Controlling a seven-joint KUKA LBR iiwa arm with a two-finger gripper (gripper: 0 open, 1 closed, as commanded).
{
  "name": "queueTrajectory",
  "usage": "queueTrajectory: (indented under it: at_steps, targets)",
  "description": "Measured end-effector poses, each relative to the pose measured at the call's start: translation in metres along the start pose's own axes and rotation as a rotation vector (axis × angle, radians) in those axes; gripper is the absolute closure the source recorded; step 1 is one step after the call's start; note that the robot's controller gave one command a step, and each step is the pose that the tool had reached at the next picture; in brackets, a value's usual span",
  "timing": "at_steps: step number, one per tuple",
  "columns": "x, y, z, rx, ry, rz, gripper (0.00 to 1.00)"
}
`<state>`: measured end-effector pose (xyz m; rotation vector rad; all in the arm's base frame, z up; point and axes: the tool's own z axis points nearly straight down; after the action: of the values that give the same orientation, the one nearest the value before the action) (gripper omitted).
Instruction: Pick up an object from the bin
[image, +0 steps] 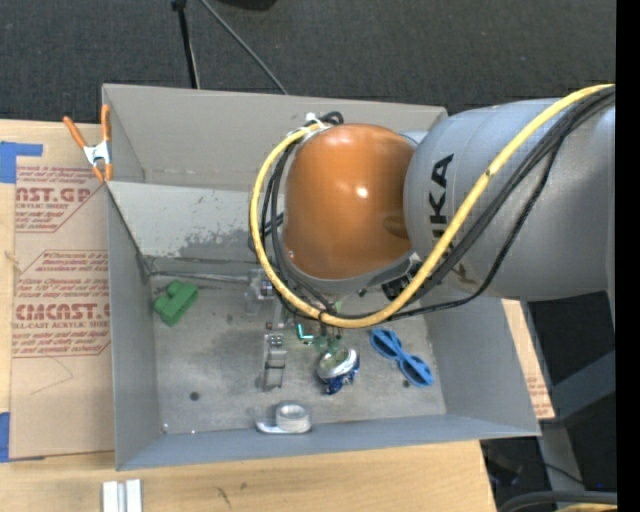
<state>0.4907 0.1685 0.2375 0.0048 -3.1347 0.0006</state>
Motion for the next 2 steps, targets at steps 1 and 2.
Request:
queueTrajectory:
  at_steps: [1, 2]
  targets:
    - [-0.013, -0.092, 0.023, 0.001, -0.006, 0.222, 0.00]
    - [-0.078, -0.107, 0.099, 0.001, -0.006, 0.093, 0.00]
